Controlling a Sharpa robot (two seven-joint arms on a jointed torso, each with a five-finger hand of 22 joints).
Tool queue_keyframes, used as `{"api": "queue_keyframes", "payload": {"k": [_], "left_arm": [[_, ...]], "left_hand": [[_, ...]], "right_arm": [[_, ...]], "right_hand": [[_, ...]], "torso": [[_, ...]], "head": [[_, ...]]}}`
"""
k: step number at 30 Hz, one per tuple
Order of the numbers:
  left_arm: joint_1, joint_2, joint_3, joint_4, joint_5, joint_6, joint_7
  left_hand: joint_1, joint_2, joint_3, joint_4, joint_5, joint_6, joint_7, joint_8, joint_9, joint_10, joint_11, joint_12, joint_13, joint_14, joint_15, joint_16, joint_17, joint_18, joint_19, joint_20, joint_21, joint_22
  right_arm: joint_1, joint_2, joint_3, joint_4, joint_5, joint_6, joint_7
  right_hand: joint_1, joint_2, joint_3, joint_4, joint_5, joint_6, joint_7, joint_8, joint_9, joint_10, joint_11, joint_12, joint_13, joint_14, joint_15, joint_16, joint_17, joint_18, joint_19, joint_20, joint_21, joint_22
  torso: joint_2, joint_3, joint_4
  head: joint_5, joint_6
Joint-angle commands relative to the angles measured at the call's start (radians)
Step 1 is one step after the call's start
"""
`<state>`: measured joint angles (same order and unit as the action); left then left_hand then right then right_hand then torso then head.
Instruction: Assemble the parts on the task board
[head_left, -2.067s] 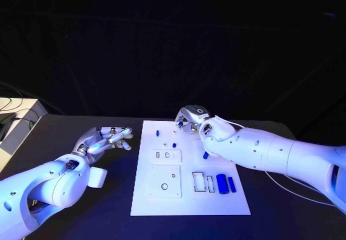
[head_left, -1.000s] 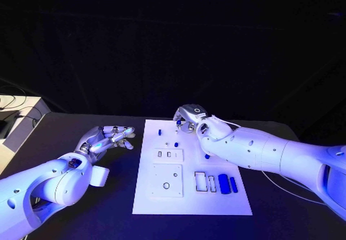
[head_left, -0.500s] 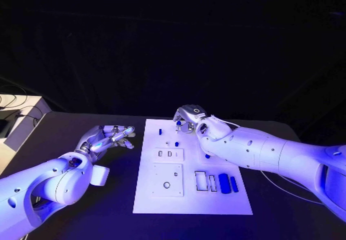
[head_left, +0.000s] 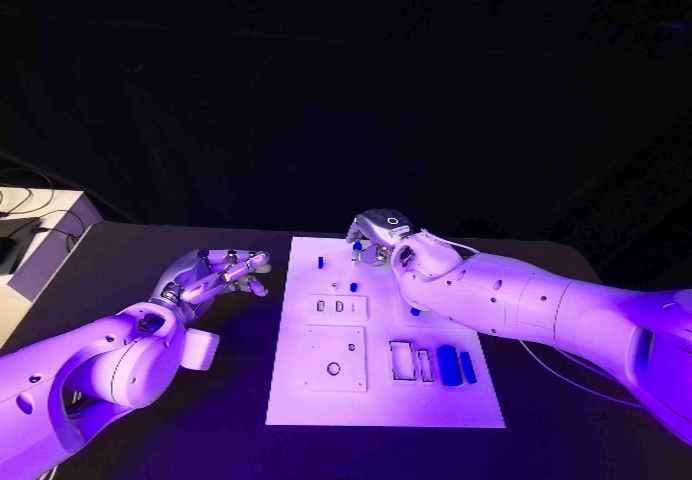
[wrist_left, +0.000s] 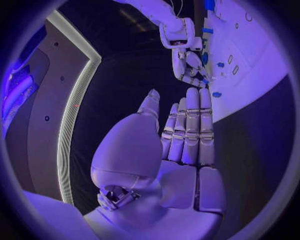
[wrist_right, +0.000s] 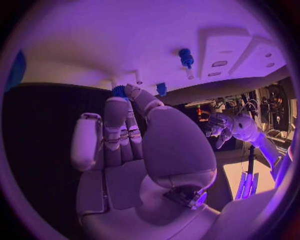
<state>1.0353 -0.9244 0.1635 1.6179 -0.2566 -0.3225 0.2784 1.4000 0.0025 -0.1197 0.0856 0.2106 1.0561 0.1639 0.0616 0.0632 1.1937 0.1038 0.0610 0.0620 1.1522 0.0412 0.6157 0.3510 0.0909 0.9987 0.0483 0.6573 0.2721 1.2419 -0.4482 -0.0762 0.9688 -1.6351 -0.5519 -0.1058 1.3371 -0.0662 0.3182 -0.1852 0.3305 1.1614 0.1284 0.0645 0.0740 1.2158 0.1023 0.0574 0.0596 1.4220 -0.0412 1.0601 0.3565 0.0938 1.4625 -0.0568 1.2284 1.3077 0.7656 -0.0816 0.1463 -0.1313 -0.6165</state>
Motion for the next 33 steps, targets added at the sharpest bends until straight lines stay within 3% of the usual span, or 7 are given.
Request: {"api": "queue_keyframes", "payload": {"k": [1, 33], "left_arm": [[0.0, 0.002, 0.001, 0.001, -0.004, 0.016, 0.004], [0.0, 0.003, 0.001, 0.0, -0.004, 0.016, 0.004]], "left_hand": [[-0.002, -0.001, 0.001, 0.003, -0.004, -0.007, -0.003, 0.004, 0.001, -0.006, 0.002, 0.004, 0.0, 0.001, 0.003, -0.007, -0.001, 0.014, 0.004, 0.001, -0.001, -0.001], [-0.002, -0.001, 0.001, 0.003, -0.004, -0.007, -0.003, 0.004, 0.001, -0.006, 0.002, 0.004, 0.0, 0.001, 0.003, -0.007, -0.001, 0.014, 0.004, 0.001, -0.001, -0.001]], "right_arm": [[0.0, 0.002, 0.0, -0.003, -0.012, 0.014, 0.006], [-0.001, 0.021, 0.0, -0.029, -0.02, -0.002, -0.001]], "right_hand": [[0.002, 0.01, -0.001, -0.001, 0.005, -0.005, 0.0, -0.002, -0.002, 0.067, -0.05, 0.003, 0.006, 0.002, -0.006, -0.006, 0.001, 0.01, 0.082, -0.005, -0.003, 0.092], [0.003, 0.009, 0.002, 0.0, 0.005, -0.006, 0.0, -0.001, -0.001, 0.066, -0.05, 0.003, 0.006, 0.003, -0.006, -0.009, 0.004, 0.01, 0.082, -0.005, -0.003, 0.095]], "torso": [[0.0, 0.0006, -0.0004], [-0.001, -0.0008, 0.0015]], "head": [[-0.001, 0.0], [0.001, -0.002]]}}
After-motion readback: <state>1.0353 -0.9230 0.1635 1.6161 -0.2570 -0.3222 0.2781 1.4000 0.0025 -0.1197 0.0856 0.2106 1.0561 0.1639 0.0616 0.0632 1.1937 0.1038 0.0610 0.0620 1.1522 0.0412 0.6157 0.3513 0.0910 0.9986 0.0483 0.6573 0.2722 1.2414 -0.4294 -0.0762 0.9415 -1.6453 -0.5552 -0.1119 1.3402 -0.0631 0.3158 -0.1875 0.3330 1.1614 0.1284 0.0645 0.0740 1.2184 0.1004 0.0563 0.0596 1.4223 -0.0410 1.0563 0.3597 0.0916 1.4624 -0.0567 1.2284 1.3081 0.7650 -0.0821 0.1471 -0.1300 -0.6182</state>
